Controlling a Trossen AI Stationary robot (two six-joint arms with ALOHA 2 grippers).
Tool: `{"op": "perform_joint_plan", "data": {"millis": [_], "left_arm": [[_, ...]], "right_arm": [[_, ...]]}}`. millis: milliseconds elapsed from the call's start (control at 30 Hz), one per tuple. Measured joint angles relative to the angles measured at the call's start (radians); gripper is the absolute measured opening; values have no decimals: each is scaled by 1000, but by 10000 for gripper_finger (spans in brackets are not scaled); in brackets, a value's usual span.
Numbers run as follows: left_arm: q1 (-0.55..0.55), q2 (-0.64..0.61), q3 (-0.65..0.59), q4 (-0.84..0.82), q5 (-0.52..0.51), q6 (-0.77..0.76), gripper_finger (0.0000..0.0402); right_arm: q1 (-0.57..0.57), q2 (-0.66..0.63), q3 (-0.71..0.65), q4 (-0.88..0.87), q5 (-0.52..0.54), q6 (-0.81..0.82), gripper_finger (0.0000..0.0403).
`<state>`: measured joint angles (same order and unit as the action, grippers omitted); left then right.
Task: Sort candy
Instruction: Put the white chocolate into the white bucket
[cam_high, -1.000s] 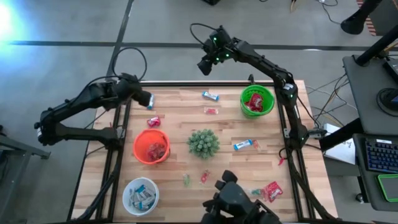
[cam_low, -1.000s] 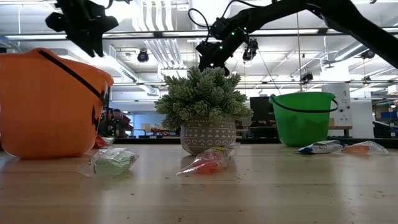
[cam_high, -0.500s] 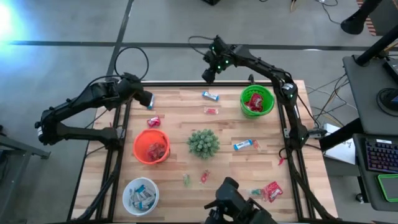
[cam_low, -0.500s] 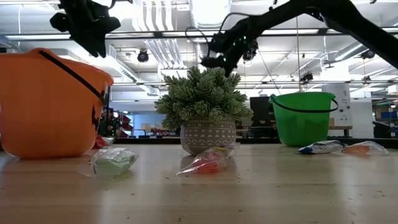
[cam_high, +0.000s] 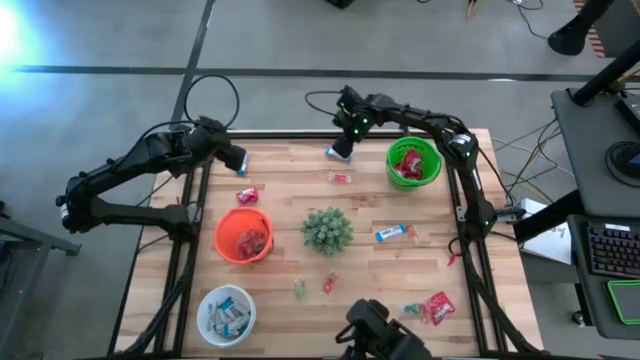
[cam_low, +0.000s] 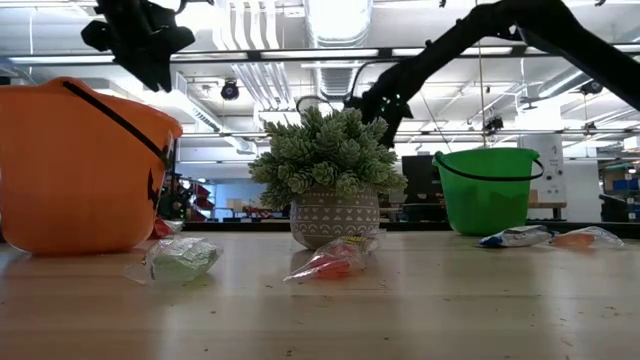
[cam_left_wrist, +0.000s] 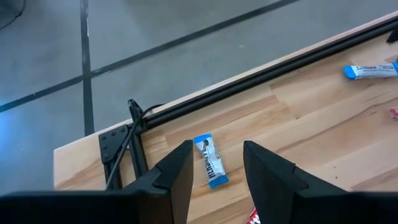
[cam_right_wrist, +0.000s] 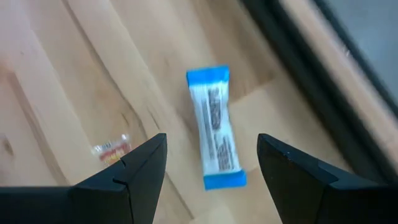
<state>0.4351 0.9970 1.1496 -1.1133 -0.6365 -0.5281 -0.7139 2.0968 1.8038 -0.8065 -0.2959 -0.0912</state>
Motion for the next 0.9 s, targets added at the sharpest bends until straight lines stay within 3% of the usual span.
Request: {"op": "perform_joint_plan", "data": {"millis": [900], "left_arm": [[0,0,0,37,1,79,123]], "right_arm": [[11,0,-162,153,-21,50,240]]}}
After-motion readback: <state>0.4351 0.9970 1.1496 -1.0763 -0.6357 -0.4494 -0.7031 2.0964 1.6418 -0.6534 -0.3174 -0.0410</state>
